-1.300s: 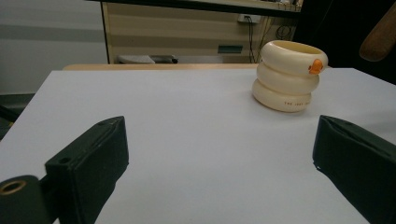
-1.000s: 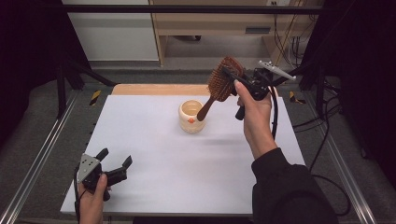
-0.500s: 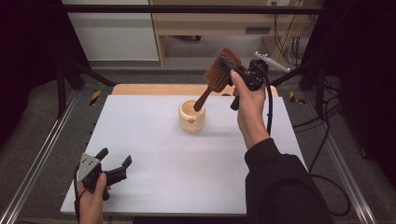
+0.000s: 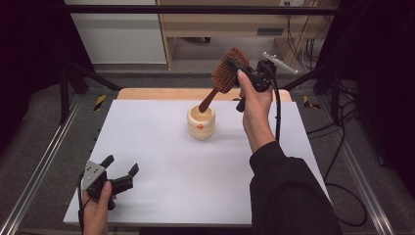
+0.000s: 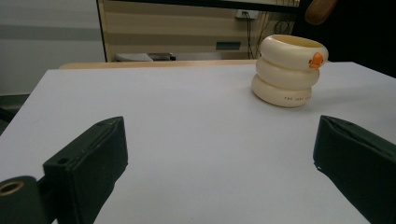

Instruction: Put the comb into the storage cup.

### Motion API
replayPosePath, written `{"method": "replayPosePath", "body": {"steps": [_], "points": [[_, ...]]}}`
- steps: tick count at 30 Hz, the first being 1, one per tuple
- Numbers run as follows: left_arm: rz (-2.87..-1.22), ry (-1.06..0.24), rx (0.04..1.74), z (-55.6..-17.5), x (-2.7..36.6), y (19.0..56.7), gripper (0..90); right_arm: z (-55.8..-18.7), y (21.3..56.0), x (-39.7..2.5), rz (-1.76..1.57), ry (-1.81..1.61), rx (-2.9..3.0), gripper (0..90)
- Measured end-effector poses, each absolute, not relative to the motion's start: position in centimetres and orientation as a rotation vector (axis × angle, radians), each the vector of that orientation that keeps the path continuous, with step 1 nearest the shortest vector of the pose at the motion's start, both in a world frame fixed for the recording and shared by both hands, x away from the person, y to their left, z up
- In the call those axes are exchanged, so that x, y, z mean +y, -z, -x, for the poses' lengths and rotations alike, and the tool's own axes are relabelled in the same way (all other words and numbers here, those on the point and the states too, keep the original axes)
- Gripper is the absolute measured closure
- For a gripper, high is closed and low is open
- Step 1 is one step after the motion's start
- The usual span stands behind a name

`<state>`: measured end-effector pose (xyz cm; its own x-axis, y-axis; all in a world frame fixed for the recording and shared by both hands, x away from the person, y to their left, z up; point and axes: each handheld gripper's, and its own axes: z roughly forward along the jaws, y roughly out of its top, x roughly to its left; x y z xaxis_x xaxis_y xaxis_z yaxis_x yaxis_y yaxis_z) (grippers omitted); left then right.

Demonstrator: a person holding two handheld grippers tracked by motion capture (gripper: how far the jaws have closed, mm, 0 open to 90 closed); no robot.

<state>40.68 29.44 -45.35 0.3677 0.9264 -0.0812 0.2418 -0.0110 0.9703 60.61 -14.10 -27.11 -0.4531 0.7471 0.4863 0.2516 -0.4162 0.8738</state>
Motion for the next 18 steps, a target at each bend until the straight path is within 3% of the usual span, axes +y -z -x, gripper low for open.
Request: {"method": "replayPosePath", "body": {"steps": [18], "points": [[-1.53, -0.774, 1.084, -40.66, 29.15, 45.33, 3.3, -61.15, 27.4, -13.08, -1.331, -1.893, 1.456, 50.9]]}}
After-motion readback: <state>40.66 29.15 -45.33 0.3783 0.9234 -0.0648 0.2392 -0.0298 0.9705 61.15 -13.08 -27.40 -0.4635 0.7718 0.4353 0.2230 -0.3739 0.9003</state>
